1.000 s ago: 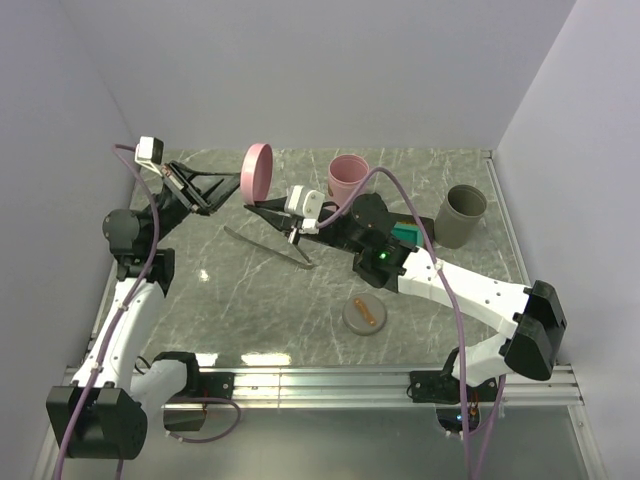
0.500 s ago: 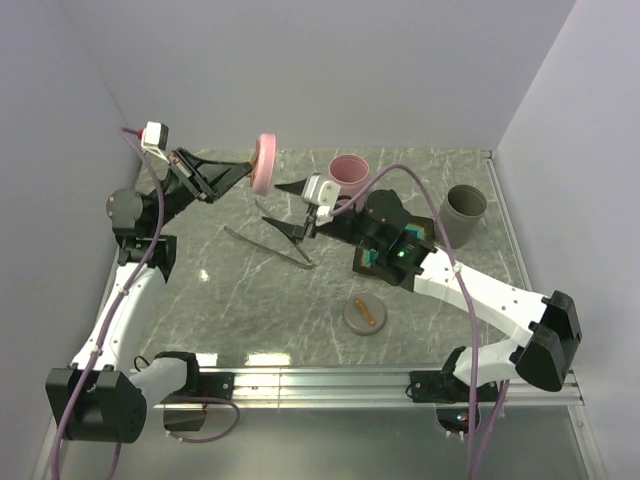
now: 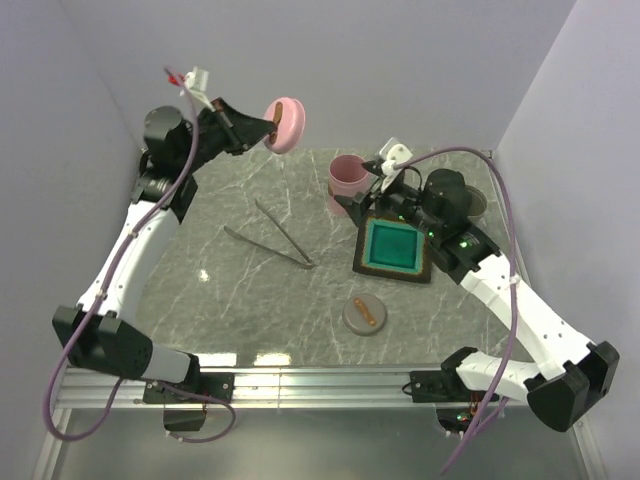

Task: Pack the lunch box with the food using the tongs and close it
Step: Put the lid back on the lunch box

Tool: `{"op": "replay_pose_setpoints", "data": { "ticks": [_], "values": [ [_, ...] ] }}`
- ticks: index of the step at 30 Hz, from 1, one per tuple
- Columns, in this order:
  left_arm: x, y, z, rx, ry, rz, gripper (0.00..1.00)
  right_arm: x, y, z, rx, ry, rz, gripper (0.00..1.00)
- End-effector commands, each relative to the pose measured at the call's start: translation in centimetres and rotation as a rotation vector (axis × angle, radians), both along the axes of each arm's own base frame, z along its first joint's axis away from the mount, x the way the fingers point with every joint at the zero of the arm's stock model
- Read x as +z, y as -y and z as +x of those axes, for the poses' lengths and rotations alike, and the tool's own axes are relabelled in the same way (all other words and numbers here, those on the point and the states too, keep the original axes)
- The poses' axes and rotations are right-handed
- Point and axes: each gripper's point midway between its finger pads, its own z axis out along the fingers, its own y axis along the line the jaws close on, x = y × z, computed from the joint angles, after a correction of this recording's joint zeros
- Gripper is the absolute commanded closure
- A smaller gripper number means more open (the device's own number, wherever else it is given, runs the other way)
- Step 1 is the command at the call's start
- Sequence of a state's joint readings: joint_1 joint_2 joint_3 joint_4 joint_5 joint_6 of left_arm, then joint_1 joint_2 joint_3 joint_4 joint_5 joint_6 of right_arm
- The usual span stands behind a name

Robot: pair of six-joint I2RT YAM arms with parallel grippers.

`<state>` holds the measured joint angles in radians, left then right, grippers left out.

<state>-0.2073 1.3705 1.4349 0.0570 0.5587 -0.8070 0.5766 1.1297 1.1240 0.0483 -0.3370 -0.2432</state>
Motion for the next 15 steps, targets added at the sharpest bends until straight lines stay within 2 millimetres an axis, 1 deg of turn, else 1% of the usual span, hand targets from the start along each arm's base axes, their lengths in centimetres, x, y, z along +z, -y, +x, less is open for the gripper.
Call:
{"op": "replay_pose_setpoints", "data": {
  "ticks": [1,2,3,4,5,6,7,8,9,10,11,13,14,15],
  "values": [
    [-2.5,0.2,2.2,0.091,0.01,0.233,1.0,-1.6,3.0,-0.2,-0.073,-0.135,-0.035,0.04],
    [-2.4,1.4,3.0,0.103,0.021,0.263,1.0,-1.8,3.6,-0.1,-0.087,-0.15,-0.048,0.03],
    [-2.8,1.8,3.4,0.108,0.044,0.321,1.0,-2.7,4.7,0.1,-0.116,-0.186,-0.081,0.03],
    [-3.6,3.3,3.2,0.084,0.03,0.36,1.0,-3.2,5.3,0.2,-0.131,-0.209,-0.091,0.03],
    [-3.8,3.7,4.5,0.113,0.029,0.395,1.0,-3.7,5.8,0.4,-0.148,-0.232,-0.101,0.03],
    [-4.3,4.2,4.9,0.11,0.029,0.424,1.0,-4.3,6.5,0.3,-0.157,-0.274,-0.113,0.03],
    [-4.5,4.7,5.3,0.109,0.043,0.461,1.0,-4.7,7.5,0.8,-0.184,-0.307,-0.107,0.03],
    [-5.5,5.7,6.1,0.104,0.021,0.497,1.0,-4.9,8.1,0.9,-0.194,-0.33,-0.107,0.03],
    [-5.9,6.2,6.6,0.101,0.029,0.532,1.0,-5.4,8.5,0.8,-0.188,-0.37,-0.112,0.03],
    [-6.4,6.8,6.9,0.092,0.021,0.551,1.0,-5.6,9.6,1.3,-0.216,-0.389,-0.109,0.03],
    [-7.1,7.6,8.2,0.088,0.012,0.566,1.0,-5.9,10.0,1.3,-0.217,-0.405,-0.114,0.03],
    [-8.7,8.1,9.1,0.073,-0.012,0.623,1.0,-6.6,10.7,1.3,-0.223,-0.442,-0.137,0.03],
    [-9.2,8.9,10.2,0.067,-0.011,0.634,1.0,-6.8,11.5,1.6,-0.243,-0.451,-0.136,0.03],
    [-10.2,9.1,10.4,0.048,-0.034,0.656,1.0,-7.1,11.9,1.7,-0.252,-0.469,-0.138,0.03]
  ]
}}
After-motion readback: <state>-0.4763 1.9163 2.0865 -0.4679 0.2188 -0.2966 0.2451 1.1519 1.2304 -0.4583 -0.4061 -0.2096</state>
